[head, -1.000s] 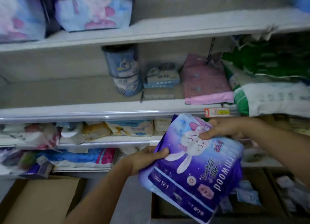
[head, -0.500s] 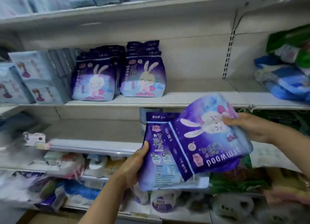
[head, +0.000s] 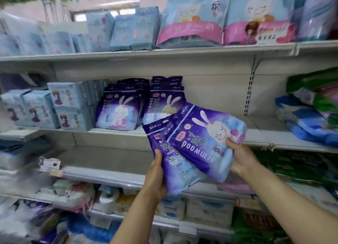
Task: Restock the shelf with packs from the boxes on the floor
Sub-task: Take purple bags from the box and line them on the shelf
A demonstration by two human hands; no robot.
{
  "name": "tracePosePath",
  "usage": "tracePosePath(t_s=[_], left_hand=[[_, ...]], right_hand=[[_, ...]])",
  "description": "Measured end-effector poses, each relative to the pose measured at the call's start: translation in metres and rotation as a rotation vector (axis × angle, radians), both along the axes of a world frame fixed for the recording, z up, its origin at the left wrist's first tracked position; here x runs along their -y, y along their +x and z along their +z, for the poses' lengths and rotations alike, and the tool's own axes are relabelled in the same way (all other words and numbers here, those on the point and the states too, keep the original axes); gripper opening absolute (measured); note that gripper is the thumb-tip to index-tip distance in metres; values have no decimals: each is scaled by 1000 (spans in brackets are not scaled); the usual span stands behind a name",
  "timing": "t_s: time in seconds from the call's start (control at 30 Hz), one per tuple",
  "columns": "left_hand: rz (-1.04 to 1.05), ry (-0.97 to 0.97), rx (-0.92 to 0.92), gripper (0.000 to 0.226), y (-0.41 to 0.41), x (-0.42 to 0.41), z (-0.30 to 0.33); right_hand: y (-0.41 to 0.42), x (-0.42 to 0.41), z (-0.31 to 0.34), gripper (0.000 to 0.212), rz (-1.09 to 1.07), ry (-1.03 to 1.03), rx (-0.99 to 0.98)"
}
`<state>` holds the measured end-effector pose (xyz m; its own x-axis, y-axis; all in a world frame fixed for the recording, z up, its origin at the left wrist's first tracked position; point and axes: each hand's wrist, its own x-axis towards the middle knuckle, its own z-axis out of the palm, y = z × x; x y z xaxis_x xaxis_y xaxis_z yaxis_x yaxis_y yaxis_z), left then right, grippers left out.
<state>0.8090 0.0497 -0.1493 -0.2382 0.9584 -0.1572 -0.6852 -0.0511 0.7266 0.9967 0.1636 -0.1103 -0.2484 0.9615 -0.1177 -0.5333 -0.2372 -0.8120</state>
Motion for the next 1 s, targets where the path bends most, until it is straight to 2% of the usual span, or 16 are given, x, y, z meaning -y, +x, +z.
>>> tracePosePath(t_s=[0.2, 0.47, 0.53, 0.63, 0.7, 0.8, 0.93, 1.0], left_hand=[[189, 173, -190, 43, 17, 2, 13], [314, 37, -251, 28, -11, 17, 7], [322, 8, -295, 21, -20, 24, 8], [291, -35, -359, 16, -30, 37, 8], [253, -54, -396, 19, -36, 44, 8], [210, -81, -414, 23, -46, 49, 8], [222, -86, -411, 20, -61, 46, 11], [243, -90, -424, 23, -72, 43, 14]], right_hand=[[-29, 10, -4, 25, -121, 12, -29], [0, 2, 3, 45, 128, 83, 118], [8, -5, 8, 43, 123, 146, 192], [16, -15, 14, 56, 188, 275, 385], [17, -10, 20, 50, 392, 370, 559], [10, -2, 20, 28, 637, 370, 720], [-10, -6, 9, 35, 602, 354, 764], [-22, -11, 11, 29, 553, 357, 731]])
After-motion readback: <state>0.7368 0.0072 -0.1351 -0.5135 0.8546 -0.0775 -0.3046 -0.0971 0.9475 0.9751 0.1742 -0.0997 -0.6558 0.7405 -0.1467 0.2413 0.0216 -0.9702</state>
